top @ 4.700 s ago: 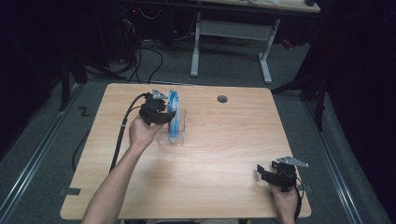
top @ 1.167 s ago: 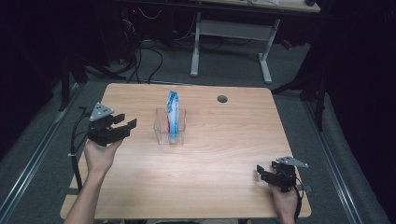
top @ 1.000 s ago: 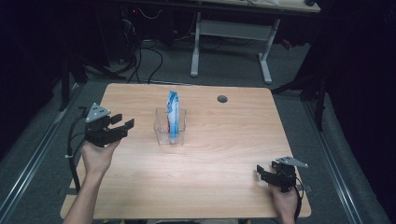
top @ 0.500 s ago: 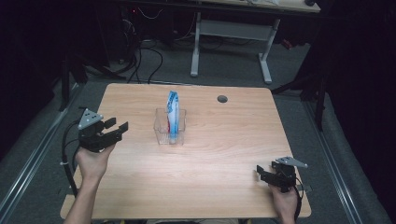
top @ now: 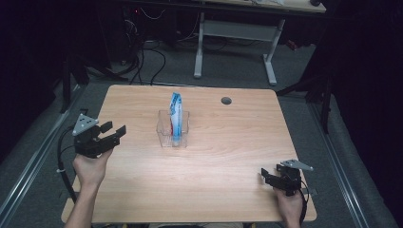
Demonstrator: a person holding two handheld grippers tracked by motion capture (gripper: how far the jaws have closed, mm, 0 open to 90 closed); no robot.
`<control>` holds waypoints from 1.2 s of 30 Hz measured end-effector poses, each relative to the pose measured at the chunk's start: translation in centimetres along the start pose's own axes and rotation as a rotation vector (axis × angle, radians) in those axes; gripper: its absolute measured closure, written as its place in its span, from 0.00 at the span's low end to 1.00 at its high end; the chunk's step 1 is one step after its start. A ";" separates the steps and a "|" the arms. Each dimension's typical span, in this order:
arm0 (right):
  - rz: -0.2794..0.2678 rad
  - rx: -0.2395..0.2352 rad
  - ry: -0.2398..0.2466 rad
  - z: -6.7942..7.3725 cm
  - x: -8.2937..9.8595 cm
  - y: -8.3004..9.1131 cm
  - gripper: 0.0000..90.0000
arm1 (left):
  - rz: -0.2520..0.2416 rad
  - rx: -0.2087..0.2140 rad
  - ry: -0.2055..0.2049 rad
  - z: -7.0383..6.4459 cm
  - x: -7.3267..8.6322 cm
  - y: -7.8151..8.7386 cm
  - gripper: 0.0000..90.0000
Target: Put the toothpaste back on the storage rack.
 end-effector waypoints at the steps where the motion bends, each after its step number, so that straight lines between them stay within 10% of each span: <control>1: 0.000 0.000 0.000 0.0 0.0 0.0 0.32 | 0.001 -0.001 0.001 0.0 0.0 0.1 0.50; 36: 0.002 0.004 0.003 0.0 0.0 0.0 0.32 | 0.033 -0.030 0.058 2.0 3.7 1.1 0.49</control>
Point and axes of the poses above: each handheld gripper's, and its own axes: y roughly backward along the jaws, x roughly out of its underside, z roughly to its left, the point moved 7 cm from there along -y, roughly forward along the jaws, and after that the axes turned 6 degrees about y, right-handed, at the moved point
